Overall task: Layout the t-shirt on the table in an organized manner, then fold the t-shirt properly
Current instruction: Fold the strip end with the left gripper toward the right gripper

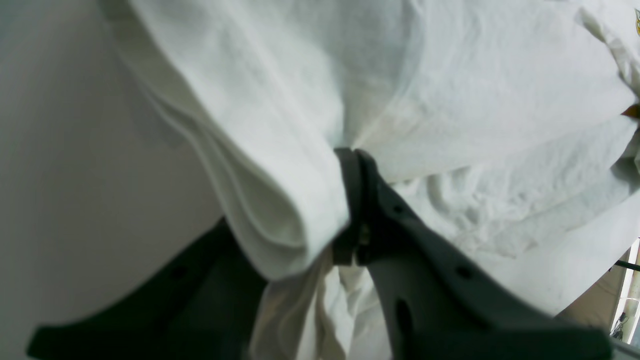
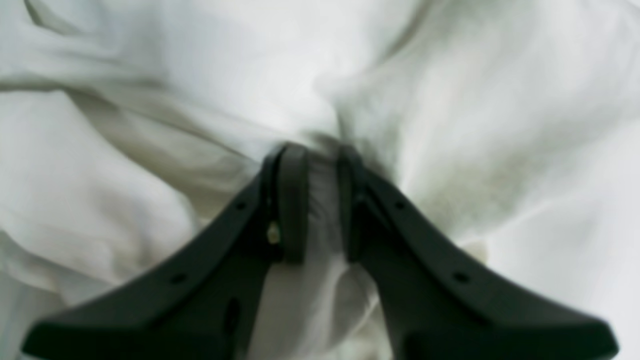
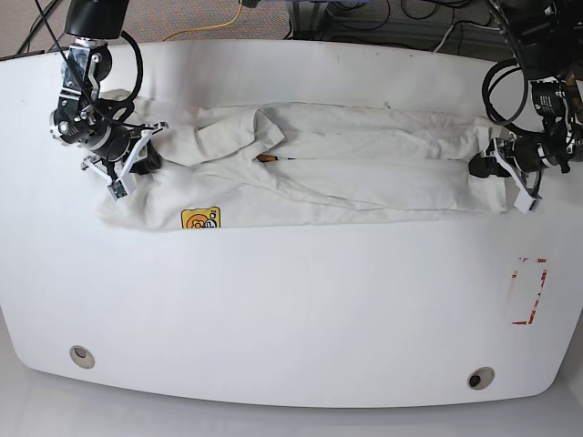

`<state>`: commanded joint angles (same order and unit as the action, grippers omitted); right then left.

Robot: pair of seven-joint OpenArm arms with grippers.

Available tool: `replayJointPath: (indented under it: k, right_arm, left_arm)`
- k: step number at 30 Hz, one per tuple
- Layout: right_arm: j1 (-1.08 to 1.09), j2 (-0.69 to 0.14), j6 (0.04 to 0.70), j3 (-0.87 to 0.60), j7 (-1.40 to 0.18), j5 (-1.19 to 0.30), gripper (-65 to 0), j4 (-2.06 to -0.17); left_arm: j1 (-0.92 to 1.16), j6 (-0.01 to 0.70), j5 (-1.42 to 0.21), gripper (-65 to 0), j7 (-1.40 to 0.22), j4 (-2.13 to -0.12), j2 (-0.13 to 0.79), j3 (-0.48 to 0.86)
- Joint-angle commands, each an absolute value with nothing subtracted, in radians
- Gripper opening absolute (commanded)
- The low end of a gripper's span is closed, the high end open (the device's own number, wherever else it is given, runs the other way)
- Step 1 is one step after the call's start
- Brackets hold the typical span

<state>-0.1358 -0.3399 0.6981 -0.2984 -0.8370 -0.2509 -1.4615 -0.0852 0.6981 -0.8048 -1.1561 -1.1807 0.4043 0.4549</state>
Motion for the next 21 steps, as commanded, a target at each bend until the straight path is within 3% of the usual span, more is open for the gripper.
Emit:
replayJointPath:
  k: [10,21]
  right_arm:
    - [-0.137,-0.331,0.698,-0.298,-0.837,-0.249,-54.1,-1.461]
    - [-0.137,-0.331,0.698,-0.298,-0.837,-0.249,-54.1,-1.463]
  left_arm:
    - [-0.038,0.698,-0.8,-58.2,-1.187,-1.452,0.369,0.438]
    - [-0.036,0.698,-0.799,-58.2,-1.305,-1.718,0.239,0.246]
